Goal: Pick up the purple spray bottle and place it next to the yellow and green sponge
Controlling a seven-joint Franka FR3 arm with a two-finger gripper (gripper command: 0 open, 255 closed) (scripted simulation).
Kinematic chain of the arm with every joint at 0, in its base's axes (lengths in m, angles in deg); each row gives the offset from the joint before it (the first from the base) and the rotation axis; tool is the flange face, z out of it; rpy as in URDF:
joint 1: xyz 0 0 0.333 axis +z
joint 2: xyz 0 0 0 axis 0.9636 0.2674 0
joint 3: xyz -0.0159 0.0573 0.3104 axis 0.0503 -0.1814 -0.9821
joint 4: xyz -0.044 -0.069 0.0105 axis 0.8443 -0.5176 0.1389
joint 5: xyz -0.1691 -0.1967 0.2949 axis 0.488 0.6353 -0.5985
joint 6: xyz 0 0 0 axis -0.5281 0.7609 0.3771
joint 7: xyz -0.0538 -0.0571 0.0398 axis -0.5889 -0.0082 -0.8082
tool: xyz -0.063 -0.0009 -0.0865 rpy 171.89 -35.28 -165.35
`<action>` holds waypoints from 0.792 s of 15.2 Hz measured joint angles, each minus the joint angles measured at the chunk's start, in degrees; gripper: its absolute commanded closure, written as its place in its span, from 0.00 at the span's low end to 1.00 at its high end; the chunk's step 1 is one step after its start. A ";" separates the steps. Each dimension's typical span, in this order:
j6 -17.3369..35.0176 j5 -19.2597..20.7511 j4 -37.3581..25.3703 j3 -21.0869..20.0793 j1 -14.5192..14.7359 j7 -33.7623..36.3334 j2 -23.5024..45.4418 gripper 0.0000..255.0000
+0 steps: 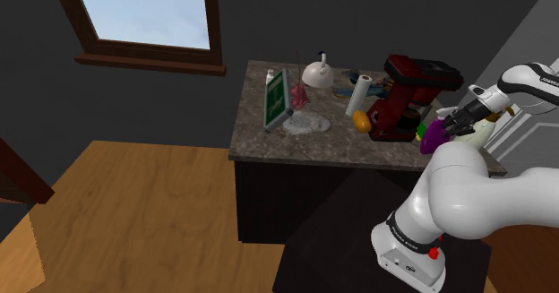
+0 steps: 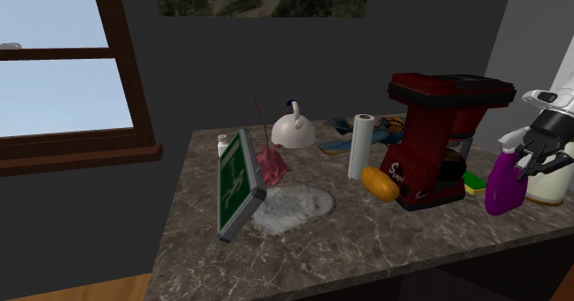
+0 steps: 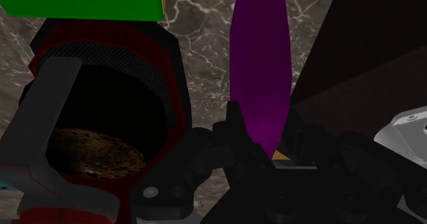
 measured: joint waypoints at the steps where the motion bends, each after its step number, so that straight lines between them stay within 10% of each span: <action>1: 0.03 0.01 -0.03 0.04 0.04 -0.02 -0.01 0.00; 12: -5.18 -2.50 -5.25 -2.21 0.59 -1.52 1.37 0.00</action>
